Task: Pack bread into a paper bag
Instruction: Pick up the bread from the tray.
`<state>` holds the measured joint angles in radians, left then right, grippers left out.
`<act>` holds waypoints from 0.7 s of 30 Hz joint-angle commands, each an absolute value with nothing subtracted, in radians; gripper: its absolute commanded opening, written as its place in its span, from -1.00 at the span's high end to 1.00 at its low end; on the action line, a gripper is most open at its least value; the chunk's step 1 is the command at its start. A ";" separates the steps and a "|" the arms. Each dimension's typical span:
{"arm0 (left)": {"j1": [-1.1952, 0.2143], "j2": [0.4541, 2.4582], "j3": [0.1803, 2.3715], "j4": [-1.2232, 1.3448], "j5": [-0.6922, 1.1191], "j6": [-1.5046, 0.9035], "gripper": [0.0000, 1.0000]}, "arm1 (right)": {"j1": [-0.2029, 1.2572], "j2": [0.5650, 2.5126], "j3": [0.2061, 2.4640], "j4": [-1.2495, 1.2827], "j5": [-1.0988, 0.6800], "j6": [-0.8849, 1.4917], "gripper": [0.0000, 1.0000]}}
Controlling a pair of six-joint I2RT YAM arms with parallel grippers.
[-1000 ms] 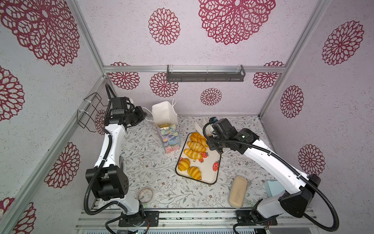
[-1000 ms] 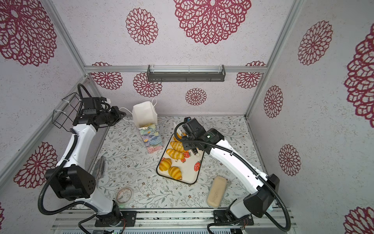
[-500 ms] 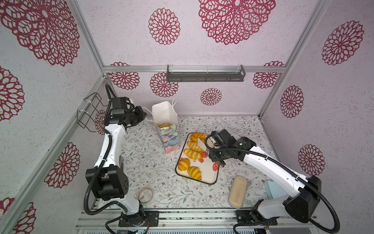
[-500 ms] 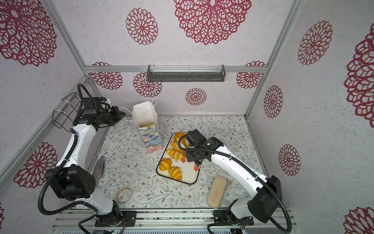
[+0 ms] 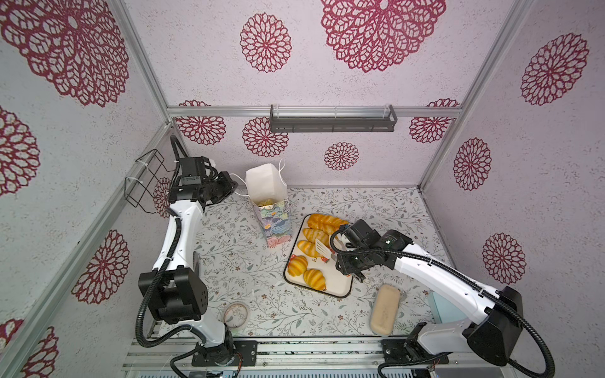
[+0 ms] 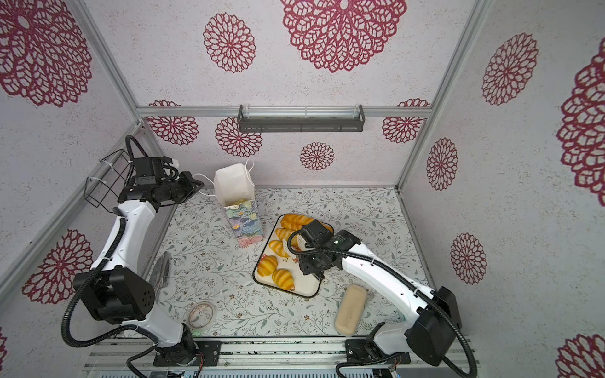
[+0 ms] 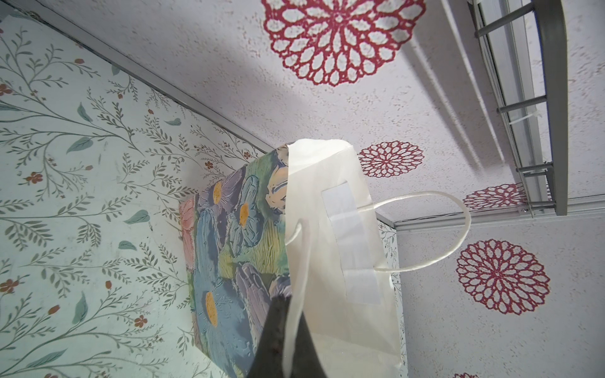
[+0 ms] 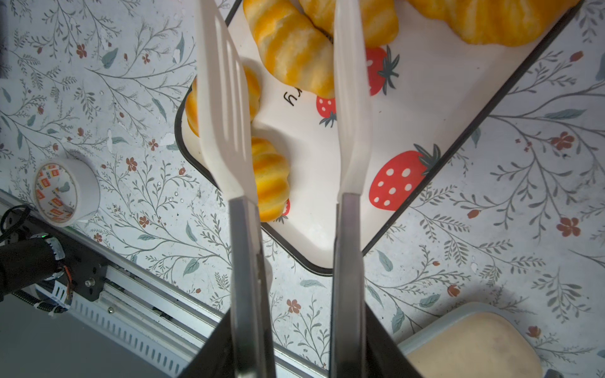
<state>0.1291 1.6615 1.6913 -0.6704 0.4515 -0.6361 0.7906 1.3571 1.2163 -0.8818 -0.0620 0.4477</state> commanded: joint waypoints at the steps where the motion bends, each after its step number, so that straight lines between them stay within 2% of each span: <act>1: 0.131 1.661 1.681 -0.657 0.443 -0.630 1.00 | 0.805 1.336 1.215 -0.864 -0.083 0.468 0.02; 21: 0.131 1.665 1.681 -0.658 0.445 -0.627 1.00 | 0.892 1.374 1.139 -0.840 -0.137 0.467 -0.12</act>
<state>0.1291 1.6615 1.6909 -0.6704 0.4515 -0.6361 0.8806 1.3777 1.1320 -0.8532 -0.1257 0.4492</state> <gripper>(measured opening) 0.045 0.558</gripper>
